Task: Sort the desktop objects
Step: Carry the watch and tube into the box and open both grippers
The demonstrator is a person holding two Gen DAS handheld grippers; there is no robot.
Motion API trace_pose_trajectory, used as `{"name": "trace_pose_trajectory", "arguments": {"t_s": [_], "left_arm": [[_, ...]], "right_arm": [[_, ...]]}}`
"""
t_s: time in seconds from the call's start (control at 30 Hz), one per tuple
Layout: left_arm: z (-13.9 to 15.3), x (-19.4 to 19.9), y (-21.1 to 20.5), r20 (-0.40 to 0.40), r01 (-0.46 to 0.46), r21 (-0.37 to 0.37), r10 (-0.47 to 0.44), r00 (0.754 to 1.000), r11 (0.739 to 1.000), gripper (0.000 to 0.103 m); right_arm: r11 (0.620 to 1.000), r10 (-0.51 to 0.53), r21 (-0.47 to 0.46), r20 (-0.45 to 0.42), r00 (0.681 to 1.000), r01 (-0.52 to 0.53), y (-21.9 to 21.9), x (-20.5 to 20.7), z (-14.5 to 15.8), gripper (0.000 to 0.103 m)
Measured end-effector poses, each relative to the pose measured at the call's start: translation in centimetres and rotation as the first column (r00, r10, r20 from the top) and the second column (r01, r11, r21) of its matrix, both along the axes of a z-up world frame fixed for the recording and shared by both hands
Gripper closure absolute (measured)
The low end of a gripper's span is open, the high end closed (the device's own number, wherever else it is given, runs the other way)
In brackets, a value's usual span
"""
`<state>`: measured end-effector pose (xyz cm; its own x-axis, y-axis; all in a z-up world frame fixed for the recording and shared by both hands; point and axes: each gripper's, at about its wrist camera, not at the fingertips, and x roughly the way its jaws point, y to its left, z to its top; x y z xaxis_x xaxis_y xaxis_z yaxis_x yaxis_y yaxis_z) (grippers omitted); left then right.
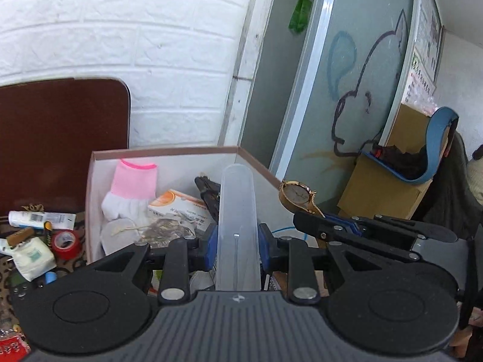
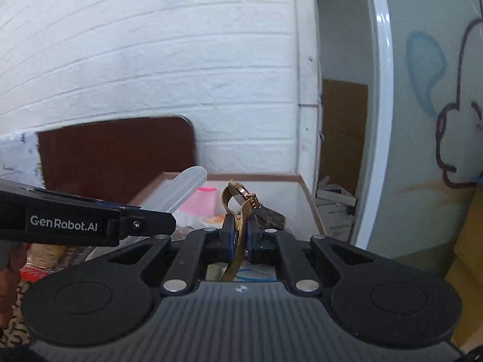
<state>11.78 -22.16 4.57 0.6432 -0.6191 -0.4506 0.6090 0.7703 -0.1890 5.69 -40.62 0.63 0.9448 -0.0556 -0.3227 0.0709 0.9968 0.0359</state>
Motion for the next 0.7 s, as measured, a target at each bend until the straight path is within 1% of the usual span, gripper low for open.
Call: {"name": "trace_pose_trajectory", "arguments": {"t_s": [0.1,0.27,0.43,0.47,0.53,0.57,0.6,0.63,0.67,0.7], "left_arm": [[-1.3,0.9,-0.7,-0.026,0.004,0.017,-0.004,1.0,1.0,0.074],[-2.5,1.7,-1.4,-0.032,0.014,0.067,-0.012,0.999,0.998,0.074],[-3.8,2.1,-1.7,-0.064,0.025,0.09,-0.019,0.998,0.996,0.074],[-3.9,2.1,-1.7,-0.064,0.029,0.094,-0.024,0.998,0.995,0.075],[-3.9,1.7,-1.6,-0.039,0.023,0.092,-0.02,0.999,0.996,0.07],[-3.7,1.6,-1.4,-0.025,0.004,0.095,-0.001,1.0,0.995,0.061],[-3.5,1.6,-1.3,-0.016,-0.022,0.101,0.023,1.0,0.995,0.046],[-3.4,1.7,-1.0,-0.012,-0.052,0.101,0.053,0.999,0.994,0.039],[-3.2,1.7,-0.7,-0.013,-0.079,0.093,0.08,0.997,0.993,0.026],[-3.0,1.8,-0.2,-0.016,-0.095,0.072,0.097,0.995,0.993,0.019]], "right_arm": [[1.0,-0.008,0.003,-0.04,0.999,0.008,-0.6,1.3,-1.7,0.098],[1.0,-0.007,0.011,-0.096,0.995,0.008,-0.8,2.5,-3.5,0.097],[1.0,-0.003,0.012,-0.129,0.992,0.005,-0.1,2.5,-4.0,0.097],[1.0,-0.004,0.011,-0.13,0.991,0.005,0.0,2.5,-4.0,0.096],[1.0,-0.006,0.005,-0.132,0.991,0.007,0.4,2.1,-3.8,0.092],[1.0,-0.007,-0.005,-0.128,0.992,0.006,0.5,2.0,-3.8,0.089],[1.0,-0.021,-0.017,-0.123,0.992,0.019,0.6,1.6,-3.5,0.082],[0.999,-0.041,-0.034,-0.113,0.993,0.038,0.6,1.4,-3.4,0.076],[0.998,-0.053,-0.043,-0.105,0.993,0.049,0.5,1.2,-3.3,0.074],[0.997,-0.061,-0.044,-0.099,0.993,0.057,0.4,0.9,-3.2,0.068]]}}
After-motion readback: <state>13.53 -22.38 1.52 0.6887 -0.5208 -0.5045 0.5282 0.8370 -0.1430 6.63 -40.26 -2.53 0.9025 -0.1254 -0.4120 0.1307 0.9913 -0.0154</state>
